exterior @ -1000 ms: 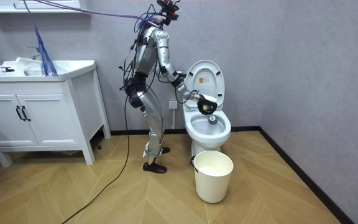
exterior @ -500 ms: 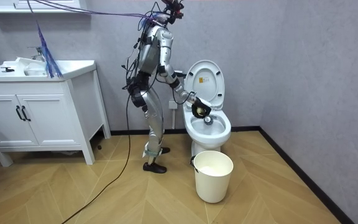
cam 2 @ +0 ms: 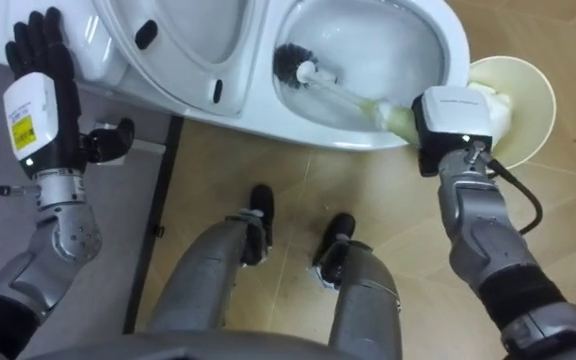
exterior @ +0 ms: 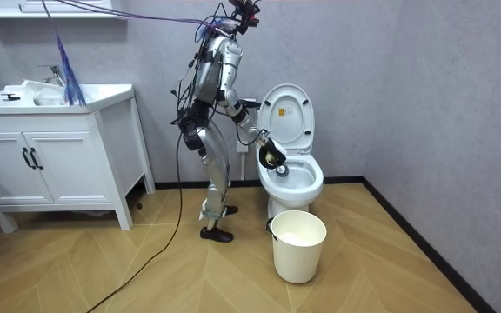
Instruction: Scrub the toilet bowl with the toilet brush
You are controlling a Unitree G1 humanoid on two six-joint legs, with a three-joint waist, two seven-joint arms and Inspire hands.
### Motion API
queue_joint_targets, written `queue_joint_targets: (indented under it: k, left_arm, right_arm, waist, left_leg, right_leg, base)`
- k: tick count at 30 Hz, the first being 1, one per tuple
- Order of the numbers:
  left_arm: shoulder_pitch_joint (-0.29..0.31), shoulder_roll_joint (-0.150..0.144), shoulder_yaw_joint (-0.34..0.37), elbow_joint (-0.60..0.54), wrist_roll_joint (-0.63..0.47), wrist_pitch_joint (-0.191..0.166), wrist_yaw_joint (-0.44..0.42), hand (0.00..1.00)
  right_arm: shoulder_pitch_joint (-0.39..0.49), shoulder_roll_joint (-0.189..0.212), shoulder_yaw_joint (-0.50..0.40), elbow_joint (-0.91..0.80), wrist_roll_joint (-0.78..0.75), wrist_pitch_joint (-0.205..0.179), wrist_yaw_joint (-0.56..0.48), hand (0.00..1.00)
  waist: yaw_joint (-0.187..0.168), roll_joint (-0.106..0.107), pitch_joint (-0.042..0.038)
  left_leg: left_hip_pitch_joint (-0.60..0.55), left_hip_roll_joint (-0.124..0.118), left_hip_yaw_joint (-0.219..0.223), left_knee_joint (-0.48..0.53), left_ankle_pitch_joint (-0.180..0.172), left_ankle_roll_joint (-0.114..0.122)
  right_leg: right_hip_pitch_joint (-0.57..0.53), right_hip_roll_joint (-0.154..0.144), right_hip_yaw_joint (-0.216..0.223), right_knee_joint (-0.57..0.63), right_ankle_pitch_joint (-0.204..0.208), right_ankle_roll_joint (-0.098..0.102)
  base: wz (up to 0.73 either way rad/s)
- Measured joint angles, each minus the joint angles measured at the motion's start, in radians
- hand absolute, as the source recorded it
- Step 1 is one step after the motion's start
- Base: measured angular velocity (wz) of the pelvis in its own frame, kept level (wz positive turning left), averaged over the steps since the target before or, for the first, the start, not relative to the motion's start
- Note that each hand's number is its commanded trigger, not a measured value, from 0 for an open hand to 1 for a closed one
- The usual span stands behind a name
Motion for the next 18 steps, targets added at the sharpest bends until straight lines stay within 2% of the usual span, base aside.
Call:
queue_joint_targets:
  k: [2, 5, 8, 9, 11, 14, 18]
  left_arm:
    - [-0.004, 0.001, -0.011, 0.002, -0.004, 0.000, 0.001, 0.00]
    - [-0.007, 0.001, -0.026, 0.001, -0.002, 0.005, 0.000, 0.00]
    - [-0.006, 0.002, -0.033, -0.001, 0.007, 0.013, 0.001, 0.00]
    - [-0.006, 0.002, -0.034, -0.002, 0.007, 0.014, 0.000, 0.00]
    - [-0.012, -0.001, -0.040, -0.002, 0.008, 0.017, 0.001, 0.00]
    - [-0.014, 0.000, -0.037, -0.002, 0.017, 0.020, 0.012, 0.00]
    - [-0.020, -0.001, -0.030, -0.008, 0.040, 0.022, 0.013, 0.00]
  right_arm:
    - [-0.032, 0.002, 0.015, 0.091, 0.033, -0.003, 0.005, 1.00]
    - [-0.070, 0.021, 0.004, 0.236, 0.217, -0.030, -0.031, 1.00]
    - [-0.098, 0.032, -0.009, 0.361, 0.477, -0.113, -0.051, 1.00]
    - [-0.105, 0.038, -0.014, 0.384, 0.520, -0.120, -0.053, 1.00]
    - [-0.124, 0.052, -0.056, 0.442, 0.699, -0.135, -0.074, 1.00]
    - [-0.175, 0.057, -0.124, 0.505, 0.858, -0.154, -0.118, 1.00]
    - [-0.195, 0.057, -0.150, 0.562, 0.957, -0.160, -0.123, 1.00]
  waist:
    - [0.004, 0.000, -0.0004]
    - [0.001, 0.000, -0.0006]
    - [-0.025, -0.004, 0.0017]
    - [-0.029, -0.007, 0.0033]
    - [-0.044, -0.018, 0.0084]
    - [-0.057, -0.032, 0.0139]
    - [-0.067, -0.052, 0.0128]
  left_leg:
    - [0.001, -0.002, 0.000, 0.000, 0.000, 0.000]
    - [0.003, -0.019, 0.000, 0.002, 0.003, 0.004]
    - [0.007, -0.044, 0.004, -0.003, 0.009, 0.015]
    - [0.010, -0.046, 0.004, -0.004, 0.010, 0.016]
    - [0.016, -0.064, 0.005, -0.005, 0.013, 0.021]
    - [0.016, -0.073, 0.016, -0.005, 0.018, 0.028]
    - [0.016, -0.075, 0.015, -0.002, 0.020, 0.032]
  right_leg:
    - [0.000, -0.002, -0.001, 0.001, 0.000, 0.000]
    - [-0.004, -0.025, -0.003, 0.029, -0.016, 0.008]
    - [-0.020, -0.061, 0.002, 0.077, -0.039, 0.019]
    - [-0.021, -0.067, 0.003, 0.084, -0.042, 0.021]
    - [-0.025, -0.091, 0.004, 0.112, -0.056, 0.028]
    - [-0.035, -0.104, 0.016, 0.129, -0.059, 0.032]
    - [-0.031, -0.105, 0.013, 0.132, -0.061, 0.037]
  base:
    - [0.03]
    - [0.15]
    - [0.19]
    - [0.18]
    - [0.16]
    - [0.03]
    - [0.08]
